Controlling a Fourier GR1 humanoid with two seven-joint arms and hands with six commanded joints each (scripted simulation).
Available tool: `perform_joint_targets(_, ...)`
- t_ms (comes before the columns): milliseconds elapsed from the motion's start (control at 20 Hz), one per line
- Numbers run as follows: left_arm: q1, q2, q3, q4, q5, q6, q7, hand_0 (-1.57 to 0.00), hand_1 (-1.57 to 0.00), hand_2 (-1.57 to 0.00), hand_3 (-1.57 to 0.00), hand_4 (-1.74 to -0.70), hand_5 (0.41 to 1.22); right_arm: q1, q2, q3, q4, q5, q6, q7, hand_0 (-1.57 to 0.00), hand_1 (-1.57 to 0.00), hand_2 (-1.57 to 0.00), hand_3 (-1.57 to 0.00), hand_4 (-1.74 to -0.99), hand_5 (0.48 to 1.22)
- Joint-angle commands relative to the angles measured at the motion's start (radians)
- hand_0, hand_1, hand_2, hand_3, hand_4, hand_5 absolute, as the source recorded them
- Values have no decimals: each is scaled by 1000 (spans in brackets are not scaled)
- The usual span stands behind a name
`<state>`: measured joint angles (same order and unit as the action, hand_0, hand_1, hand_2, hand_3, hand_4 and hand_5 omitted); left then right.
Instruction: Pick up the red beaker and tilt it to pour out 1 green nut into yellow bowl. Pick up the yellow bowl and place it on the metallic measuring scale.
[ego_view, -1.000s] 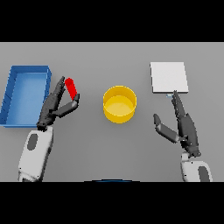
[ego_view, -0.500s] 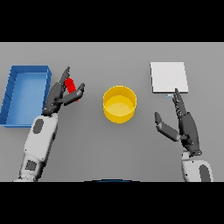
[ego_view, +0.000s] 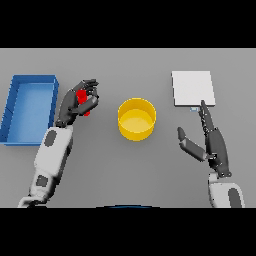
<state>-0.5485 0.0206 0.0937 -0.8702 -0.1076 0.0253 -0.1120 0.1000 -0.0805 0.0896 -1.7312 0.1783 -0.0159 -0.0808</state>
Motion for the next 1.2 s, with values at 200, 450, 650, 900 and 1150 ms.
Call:
perform_joint_targets(200,-25,-5,3,48,-54,61,-66,-1206,-1214,-1220,-1217,-1445,1109,8,19,23,7,13,1,3,1,1,1,1,-1291,684)
perform_joint_targets(450,-29,-13,7,42,-35,84,-102,-1452,-1454,-1456,-1455,-1621,1117,-12,21,24,37,14,7,-20,1,1,1,1,-1288,679)
perform_joint_targets(650,-21,2,-22,-32,-21,102,-106,-1522,-1523,-1524,-1523,-1692,1100,-8,12,18,33,21,0,-33,1,1,1,1,-1254,667)
perform_joint_targets(900,-36,70,-117,-164,-83,102,-2,-1555,-1555,-1556,-1555,-1725,1107,-16,17,34,38,56,-15,-30,1,1,1,1,-1249,679)
perform_joint_targets(1150,-68,142,-287,-201,-228,44,92,-1563,-1563,-1563,-1563,-1733,1117,11,22,51,-3,81,-26,-27,1,1,1,1,-1243,696)
